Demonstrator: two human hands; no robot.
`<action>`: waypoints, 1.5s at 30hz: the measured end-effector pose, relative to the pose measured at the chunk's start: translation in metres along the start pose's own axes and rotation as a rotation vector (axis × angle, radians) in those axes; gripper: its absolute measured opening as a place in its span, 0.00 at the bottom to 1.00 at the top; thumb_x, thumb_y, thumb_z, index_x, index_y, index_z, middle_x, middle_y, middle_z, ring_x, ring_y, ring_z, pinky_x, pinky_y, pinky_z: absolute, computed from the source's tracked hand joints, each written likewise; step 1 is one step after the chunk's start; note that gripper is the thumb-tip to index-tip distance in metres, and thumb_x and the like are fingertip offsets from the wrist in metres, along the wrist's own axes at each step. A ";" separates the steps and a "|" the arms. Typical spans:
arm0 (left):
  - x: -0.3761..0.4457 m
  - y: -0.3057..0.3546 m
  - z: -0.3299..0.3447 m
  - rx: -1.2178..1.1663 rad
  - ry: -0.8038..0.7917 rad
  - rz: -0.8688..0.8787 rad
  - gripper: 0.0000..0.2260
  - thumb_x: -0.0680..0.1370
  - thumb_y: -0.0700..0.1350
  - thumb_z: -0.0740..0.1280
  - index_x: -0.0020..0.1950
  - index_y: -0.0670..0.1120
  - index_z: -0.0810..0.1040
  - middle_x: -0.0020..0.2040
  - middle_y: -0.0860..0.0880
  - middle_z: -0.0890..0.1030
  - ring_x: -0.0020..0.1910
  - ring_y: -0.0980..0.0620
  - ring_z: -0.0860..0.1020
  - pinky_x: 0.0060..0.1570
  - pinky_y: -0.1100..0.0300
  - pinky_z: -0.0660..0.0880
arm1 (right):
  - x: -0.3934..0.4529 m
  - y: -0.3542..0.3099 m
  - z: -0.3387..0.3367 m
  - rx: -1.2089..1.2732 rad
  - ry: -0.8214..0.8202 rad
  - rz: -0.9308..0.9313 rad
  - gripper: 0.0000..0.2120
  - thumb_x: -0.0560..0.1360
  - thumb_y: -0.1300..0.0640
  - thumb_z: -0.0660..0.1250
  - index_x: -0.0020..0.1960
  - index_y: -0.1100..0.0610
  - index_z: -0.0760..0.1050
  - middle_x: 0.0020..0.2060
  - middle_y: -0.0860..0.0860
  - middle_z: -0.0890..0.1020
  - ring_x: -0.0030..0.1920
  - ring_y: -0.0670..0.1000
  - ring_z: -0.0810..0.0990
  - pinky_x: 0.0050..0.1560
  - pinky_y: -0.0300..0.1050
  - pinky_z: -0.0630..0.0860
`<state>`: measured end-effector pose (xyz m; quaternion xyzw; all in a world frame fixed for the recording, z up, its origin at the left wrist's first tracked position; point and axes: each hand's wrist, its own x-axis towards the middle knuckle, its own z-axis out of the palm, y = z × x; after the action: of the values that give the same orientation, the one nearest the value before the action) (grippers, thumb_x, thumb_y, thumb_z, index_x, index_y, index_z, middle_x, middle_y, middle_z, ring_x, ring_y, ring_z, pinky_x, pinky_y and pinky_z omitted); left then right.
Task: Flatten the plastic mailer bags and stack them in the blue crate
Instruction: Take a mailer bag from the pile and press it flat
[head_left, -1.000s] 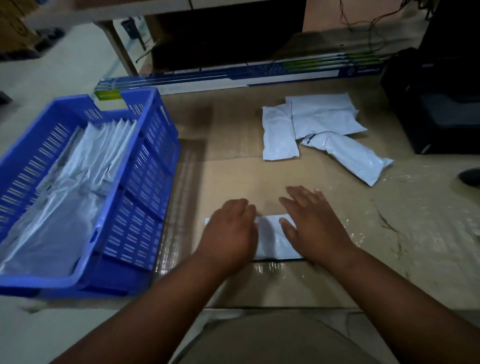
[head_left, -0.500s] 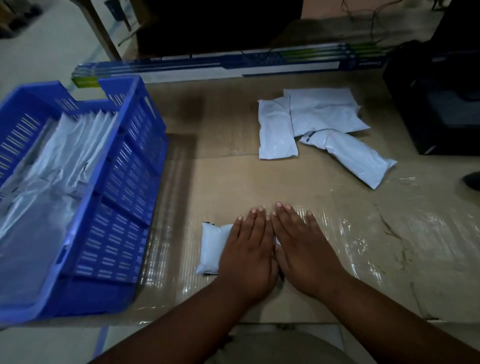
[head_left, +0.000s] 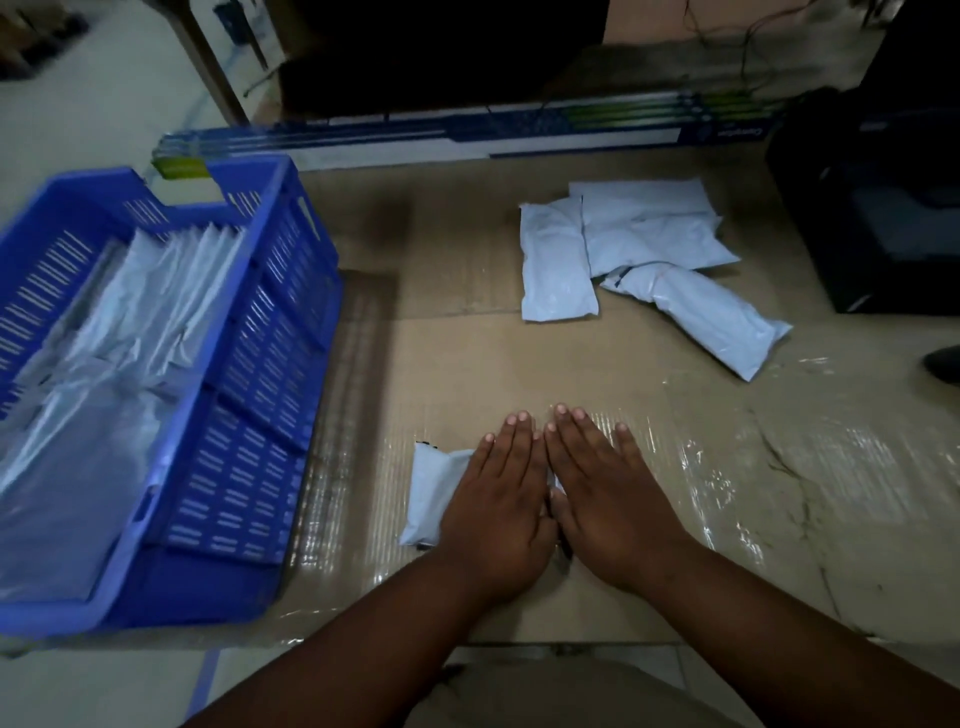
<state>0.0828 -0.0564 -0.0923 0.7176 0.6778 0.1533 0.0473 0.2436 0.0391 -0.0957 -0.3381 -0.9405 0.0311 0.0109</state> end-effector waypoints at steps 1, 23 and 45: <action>-0.001 0.000 -0.003 0.007 0.003 0.017 0.31 0.81 0.48 0.57 0.82 0.35 0.60 0.84 0.35 0.57 0.84 0.40 0.53 0.81 0.41 0.55 | 0.000 0.000 0.001 -0.010 -0.007 -0.004 0.32 0.85 0.43 0.48 0.85 0.57 0.58 0.85 0.54 0.54 0.85 0.54 0.51 0.81 0.67 0.53; -0.029 -0.030 -0.008 0.133 0.075 -0.023 0.26 0.83 0.46 0.58 0.80 0.37 0.68 0.80 0.38 0.67 0.82 0.40 0.63 0.80 0.41 0.61 | 0.013 -0.041 0.004 0.053 0.026 -0.051 0.30 0.85 0.47 0.50 0.84 0.56 0.59 0.85 0.54 0.56 0.85 0.54 0.52 0.82 0.62 0.53; -0.048 -0.065 -0.024 0.200 -0.116 -0.231 0.42 0.83 0.70 0.49 0.86 0.40 0.49 0.86 0.39 0.44 0.85 0.41 0.42 0.82 0.40 0.50 | 0.014 -0.041 -0.006 0.011 -0.088 -0.015 0.32 0.86 0.38 0.44 0.86 0.49 0.48 0.86 0.49 0.45 0.85 0.53 0.43 0.81 0.66 0.50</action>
<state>0.0124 -0.1023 -0.0952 0.6436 0.7638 0.0370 0.0318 0.2073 0.0171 -0.0870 -0.3294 -0.9424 0.0512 -0.0283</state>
